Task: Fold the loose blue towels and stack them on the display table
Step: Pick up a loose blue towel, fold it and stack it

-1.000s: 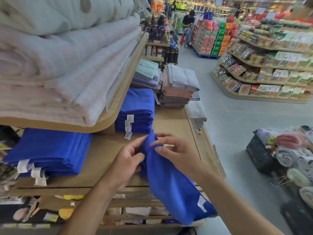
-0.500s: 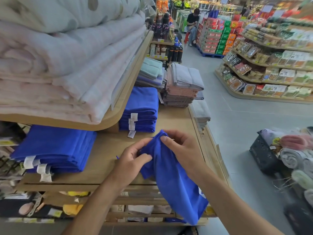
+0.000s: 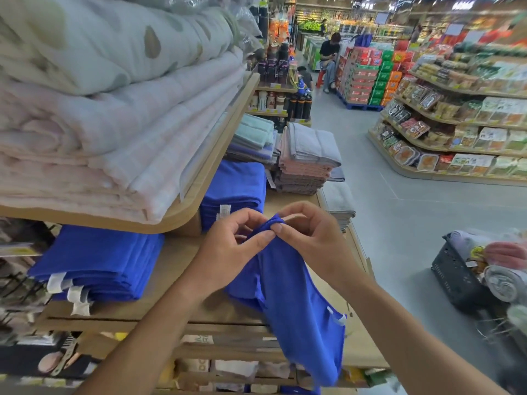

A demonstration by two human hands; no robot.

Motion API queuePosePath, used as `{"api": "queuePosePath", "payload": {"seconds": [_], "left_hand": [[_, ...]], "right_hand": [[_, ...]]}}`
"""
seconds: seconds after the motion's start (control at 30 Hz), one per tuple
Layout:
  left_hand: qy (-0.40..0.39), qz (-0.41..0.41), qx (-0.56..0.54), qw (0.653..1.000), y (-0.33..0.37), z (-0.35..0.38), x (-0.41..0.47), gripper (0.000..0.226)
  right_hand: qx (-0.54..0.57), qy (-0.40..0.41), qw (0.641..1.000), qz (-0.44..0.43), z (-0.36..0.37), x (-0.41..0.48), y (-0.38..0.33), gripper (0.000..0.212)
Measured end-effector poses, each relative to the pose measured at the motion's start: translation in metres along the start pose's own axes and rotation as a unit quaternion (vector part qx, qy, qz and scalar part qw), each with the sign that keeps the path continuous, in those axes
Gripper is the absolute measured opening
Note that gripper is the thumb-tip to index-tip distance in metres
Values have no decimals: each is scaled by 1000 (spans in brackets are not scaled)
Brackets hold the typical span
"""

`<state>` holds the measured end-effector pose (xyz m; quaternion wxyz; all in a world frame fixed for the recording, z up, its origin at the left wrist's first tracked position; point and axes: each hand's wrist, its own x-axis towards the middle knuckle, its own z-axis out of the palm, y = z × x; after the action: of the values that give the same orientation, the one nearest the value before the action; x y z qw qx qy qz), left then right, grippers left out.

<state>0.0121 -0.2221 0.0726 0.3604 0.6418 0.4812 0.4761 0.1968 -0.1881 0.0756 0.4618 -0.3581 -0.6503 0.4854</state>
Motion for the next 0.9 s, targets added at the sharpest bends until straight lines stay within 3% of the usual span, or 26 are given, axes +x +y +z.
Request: {"api": "queuePosePath", "payload": {"seconds": [0.13,0.23,0.37,0.53,0.77,0.9], "left_hand": [[-20,12,-48,999,29,-2,12,12],[-31,31,-18,999,60,-2,24,11],[-4,61,10,998,106,-2,44,13],[58,79,50,994,157,4,67,22],[102,78,10,992,209,9,68,18],[115,104,35,987,226,11,64,17]], "right_hand": [[-20,-28,997,-66,-16,12,-28,16],[-25,-43,994,-100,-31,21,-52,14],[13,-89,990,-110,-53,30,-88,11],[-46,-141,981,-127,-80,45,-126,14],[-46,-148,979,-134,-106,49,-159,19],[-65,-182,968,-162,-110,41,-167,9]]}}
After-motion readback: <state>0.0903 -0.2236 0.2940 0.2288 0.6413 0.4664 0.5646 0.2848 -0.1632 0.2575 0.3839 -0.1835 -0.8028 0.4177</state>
